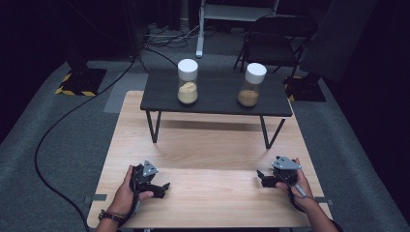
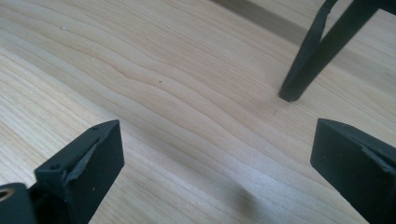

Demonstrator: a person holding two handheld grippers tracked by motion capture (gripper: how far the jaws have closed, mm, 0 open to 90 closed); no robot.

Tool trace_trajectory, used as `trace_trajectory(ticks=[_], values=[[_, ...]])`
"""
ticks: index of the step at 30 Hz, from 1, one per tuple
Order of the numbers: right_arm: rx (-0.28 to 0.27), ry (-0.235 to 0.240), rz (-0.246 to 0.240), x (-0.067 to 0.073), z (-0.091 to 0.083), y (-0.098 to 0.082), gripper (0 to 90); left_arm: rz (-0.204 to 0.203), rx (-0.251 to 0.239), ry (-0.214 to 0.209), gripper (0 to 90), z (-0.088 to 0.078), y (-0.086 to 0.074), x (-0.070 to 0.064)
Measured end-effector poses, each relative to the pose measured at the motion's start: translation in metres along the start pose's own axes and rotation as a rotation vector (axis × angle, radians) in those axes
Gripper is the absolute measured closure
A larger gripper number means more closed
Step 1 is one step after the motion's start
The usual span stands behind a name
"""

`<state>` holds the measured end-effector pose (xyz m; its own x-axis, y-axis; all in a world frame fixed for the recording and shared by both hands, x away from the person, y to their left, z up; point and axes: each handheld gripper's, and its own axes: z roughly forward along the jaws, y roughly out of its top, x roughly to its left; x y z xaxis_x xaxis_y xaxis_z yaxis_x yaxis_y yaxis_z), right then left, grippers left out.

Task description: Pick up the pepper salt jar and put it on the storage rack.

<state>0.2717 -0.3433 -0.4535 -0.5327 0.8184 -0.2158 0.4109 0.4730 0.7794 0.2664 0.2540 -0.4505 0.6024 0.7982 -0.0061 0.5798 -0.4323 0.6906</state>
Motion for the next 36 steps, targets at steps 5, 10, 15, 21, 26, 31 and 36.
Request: trace_trajectory(ticks=[5, 10, 15, 21, 26, 31, 36], values=[[0.02, 0.01, -0.004, -0.005, -0.003, -0.001, 2.8, 0.0, 0.0, 0.0, 0.5, 0.0, 0.0, 0.0], [0.039, 0.03, 0.002, -0.009, -0.003, -0.001, 2.8, -0.001, 0.0, 0.0, 0.5, 0.0, 0.0, 0.0], [0.069, 0.053, 0.039, -0.017, -0.001, -0.003, 2.8, -0.001, 0.0, -0.001, 0.5, 0.0, 0.0, 0.0], [0.091, 0.073, 0.081, -0.025, 0.0, -0.006, 2.7, -0.001, 0.0, -0.001, 0.5, 0.0, 0.0, 0.0], [0.109, 0.113, 0.139, -0.038, 0.001, -0.008, 2.0, 0.0, 0.0, -0.001, 0.5, 0.0, 0.0, 0.0], [0.124, 0.13, 0.159, -0.049, 0.001, -0.01, 0.4, -0.001, 0.0, -0.001, 0.5, 0.0, 0.0, 0.0], [0.123, 0.134, 0.158, -0.055, 0.001, -0.012, 0.0, 0.0, 0.0, -0.001, 0.5, 0.0, 0.0, 0.0]])
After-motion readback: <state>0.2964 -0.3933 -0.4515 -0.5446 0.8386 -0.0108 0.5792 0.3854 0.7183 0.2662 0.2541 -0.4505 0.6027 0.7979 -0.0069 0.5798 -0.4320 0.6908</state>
